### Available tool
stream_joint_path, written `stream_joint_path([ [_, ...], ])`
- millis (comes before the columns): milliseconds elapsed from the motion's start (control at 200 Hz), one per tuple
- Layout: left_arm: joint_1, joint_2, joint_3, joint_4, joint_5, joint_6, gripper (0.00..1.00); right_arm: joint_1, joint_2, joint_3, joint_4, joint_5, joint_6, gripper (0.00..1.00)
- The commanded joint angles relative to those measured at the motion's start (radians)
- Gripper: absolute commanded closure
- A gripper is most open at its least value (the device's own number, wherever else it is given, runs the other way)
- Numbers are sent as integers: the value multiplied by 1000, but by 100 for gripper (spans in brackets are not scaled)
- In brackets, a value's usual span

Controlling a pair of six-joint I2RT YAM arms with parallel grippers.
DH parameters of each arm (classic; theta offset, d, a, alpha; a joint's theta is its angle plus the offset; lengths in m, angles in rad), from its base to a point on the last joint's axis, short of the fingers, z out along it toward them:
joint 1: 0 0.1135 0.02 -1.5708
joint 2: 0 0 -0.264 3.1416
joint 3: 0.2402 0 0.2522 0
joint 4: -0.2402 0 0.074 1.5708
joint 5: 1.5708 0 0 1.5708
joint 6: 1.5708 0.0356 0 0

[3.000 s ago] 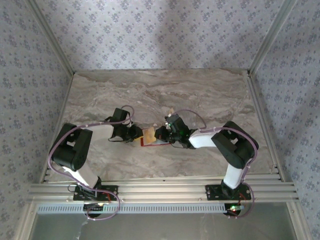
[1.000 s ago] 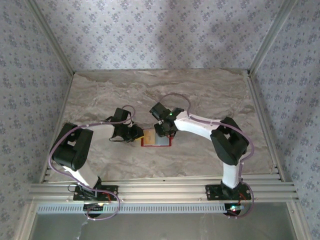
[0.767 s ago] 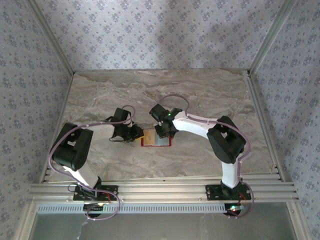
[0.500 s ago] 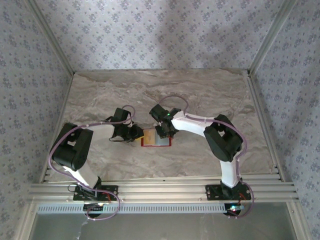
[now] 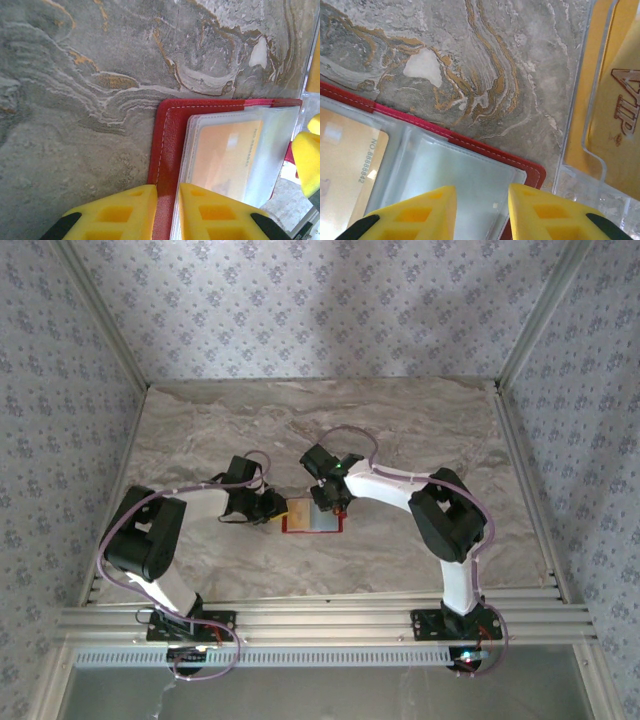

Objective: Put the credit cards into the card holder
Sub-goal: Flip over the card slot in the card holder.

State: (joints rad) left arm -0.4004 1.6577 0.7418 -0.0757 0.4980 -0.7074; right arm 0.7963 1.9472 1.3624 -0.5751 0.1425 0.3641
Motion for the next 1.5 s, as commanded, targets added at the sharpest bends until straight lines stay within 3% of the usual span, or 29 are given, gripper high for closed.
stream_joint_path([
  [0, -1, 21, -20, -67, -24, 2, 79, -6, 26, 29, -5, -10, -19, 65],
  [535, 0, 19, -21, -67, -24, 2, 79, -7, 68, -21, 9, -34, 20, 67],
  [770, 1, 19, -20, -67, -26, 0, 79, -6, 51, -49, 26, -43, 31, 78],
  [1064, 1, 19, -22, -67, -26, 0, 79, -10, 13, -45, 34, -54, 19, 100],
  [1494, 0, 24, -21, -65, -27, 0, 79, -12, -67, -16, 14, -59, 14, 100],
])
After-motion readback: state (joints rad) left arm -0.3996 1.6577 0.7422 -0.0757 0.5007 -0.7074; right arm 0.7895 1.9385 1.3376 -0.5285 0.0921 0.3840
